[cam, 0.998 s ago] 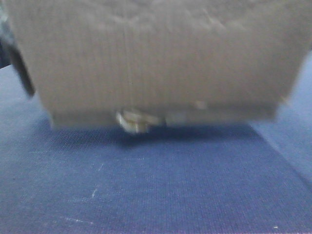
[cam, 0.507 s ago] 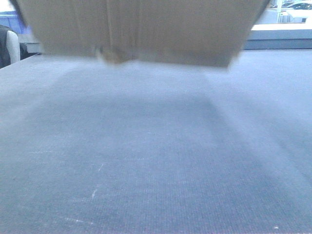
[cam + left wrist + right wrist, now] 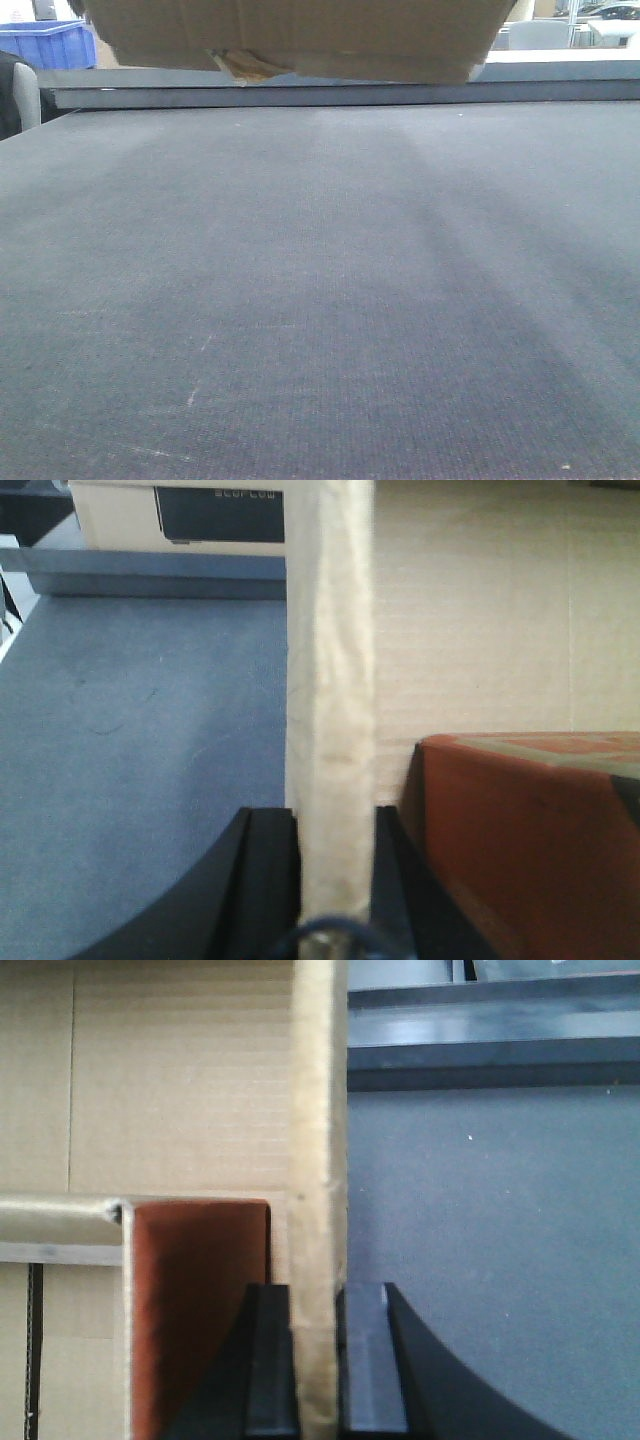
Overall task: Stack two boxes on right shelf middle
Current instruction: 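Hold the lifted boxes raised above the workbench with both grippers, then carry the boxes in both grippers while driving to the steel shelf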
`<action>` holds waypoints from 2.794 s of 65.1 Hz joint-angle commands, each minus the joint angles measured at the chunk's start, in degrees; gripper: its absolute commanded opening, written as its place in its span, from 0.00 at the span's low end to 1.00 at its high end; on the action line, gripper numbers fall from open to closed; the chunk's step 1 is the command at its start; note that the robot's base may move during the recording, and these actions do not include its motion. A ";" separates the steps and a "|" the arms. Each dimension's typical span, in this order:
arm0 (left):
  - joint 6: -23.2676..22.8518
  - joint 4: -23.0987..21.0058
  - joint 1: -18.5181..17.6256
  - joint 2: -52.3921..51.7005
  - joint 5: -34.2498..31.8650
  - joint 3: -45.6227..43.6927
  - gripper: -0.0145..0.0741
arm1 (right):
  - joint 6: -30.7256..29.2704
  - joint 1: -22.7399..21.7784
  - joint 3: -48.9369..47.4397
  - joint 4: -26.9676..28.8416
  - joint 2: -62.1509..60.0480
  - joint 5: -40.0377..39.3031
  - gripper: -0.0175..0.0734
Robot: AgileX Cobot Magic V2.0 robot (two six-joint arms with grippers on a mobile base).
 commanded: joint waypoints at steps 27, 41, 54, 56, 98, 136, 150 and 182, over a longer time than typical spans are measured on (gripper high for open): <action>0.02 0.39 0.30 -0.98 -2.64 -0.86 0.04 | 3.08 -1.47 -3.90 -5.44 -0.72 -1.12 0.02; 0.02 1.15 0.30 -0.98 -2.64 -0.86 0.04 | 3.08 -1.47 -3.90 -5.42 -0.72 -0.37 0.02; 0.02 1.15 0.30 -0.98 -2.64 -0.86 0.04 | 3.08 -1.47 -3.90 -5.42 -0.72 -0.01 0.02; 0.02 1.15 0.30 -0.98 -2.64 -0.86 0.04 | 3.08 -1.47 -3.90 -5.42 -0.72 -0.46 0.02; 0.02 1.15 0.30 -0.98 -2.64 -0.86 0.04 | 3.08 -1.47 -3.90 -5.42 -0.72 -4.23 0.02; 0.02 1.15 0.30 -0.98 -2.64 -0.86 0.04 | 3.08 -1.47 -3.90 -5.42 -0.72 -4.23 0.02; 0.02 1.15 0.30 -0.98 -2.64 -0.86 0.04 | 3.08 -1.47 -3.90 -5.42 -0.72 -4.23 0.02; 0.02 1.15 0.30 -0.98 -2.64 -0.86 0.04 | 3.08 -1.47 -3.90 -5.42 -0.72 -4.23 0.02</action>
